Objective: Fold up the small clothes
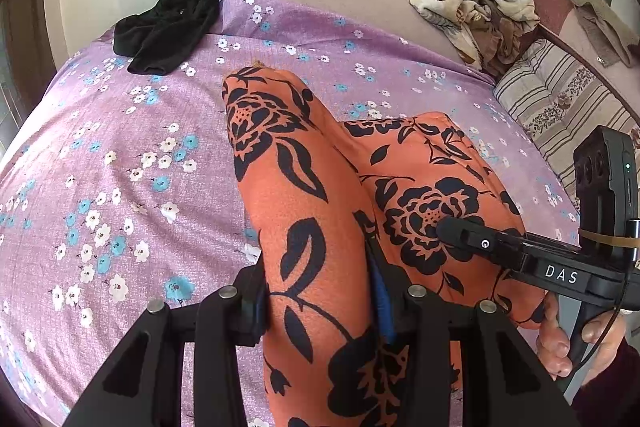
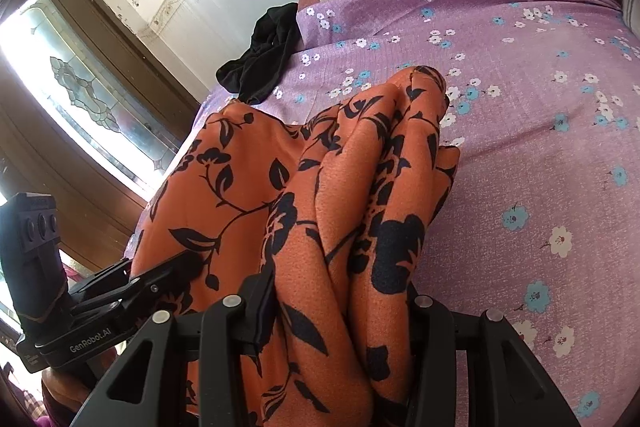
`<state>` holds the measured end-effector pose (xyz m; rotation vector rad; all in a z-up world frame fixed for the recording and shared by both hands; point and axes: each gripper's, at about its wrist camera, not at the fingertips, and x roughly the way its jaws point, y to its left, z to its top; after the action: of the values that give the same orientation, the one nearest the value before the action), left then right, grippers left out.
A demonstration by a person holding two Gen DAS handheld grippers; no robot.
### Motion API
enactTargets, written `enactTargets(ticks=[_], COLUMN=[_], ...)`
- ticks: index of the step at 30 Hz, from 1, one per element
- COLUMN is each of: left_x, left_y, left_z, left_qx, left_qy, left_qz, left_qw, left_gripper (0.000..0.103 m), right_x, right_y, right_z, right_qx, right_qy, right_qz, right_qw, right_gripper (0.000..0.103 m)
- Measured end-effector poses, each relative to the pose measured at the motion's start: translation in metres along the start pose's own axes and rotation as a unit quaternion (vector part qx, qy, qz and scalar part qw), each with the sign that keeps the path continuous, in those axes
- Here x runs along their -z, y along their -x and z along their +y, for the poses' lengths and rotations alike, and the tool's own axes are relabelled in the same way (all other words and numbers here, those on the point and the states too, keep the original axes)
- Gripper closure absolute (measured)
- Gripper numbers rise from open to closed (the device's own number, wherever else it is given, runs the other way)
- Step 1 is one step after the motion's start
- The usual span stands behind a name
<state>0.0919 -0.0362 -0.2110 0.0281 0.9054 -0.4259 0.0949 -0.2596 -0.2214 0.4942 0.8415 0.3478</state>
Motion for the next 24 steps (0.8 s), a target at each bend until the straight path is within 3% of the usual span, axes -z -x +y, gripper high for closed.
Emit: enactTargets(ticks=[20,24], left_x=[0.001,0.004], left_y=[0.002,-0.011], left_z=[-0.011,-0.006], left_qx=[-0.007,-0.029], left_qy=[-0.006,0.009], left_qz=[0.022,0.047], left_qw=[0.9997,0.9984], left_gripper=[0.059,0.050], right_x=[0.013,0.015], right_y=[-0.002,-0.010], right_z=[-0.009,-0.016], right_qx=[-0.004,0.010], right_qy=[-0.008,-0.020], right_qz=[0.027,0.042], right_qw=[1.000,0.999], right_gripper=[0.058,0.054])
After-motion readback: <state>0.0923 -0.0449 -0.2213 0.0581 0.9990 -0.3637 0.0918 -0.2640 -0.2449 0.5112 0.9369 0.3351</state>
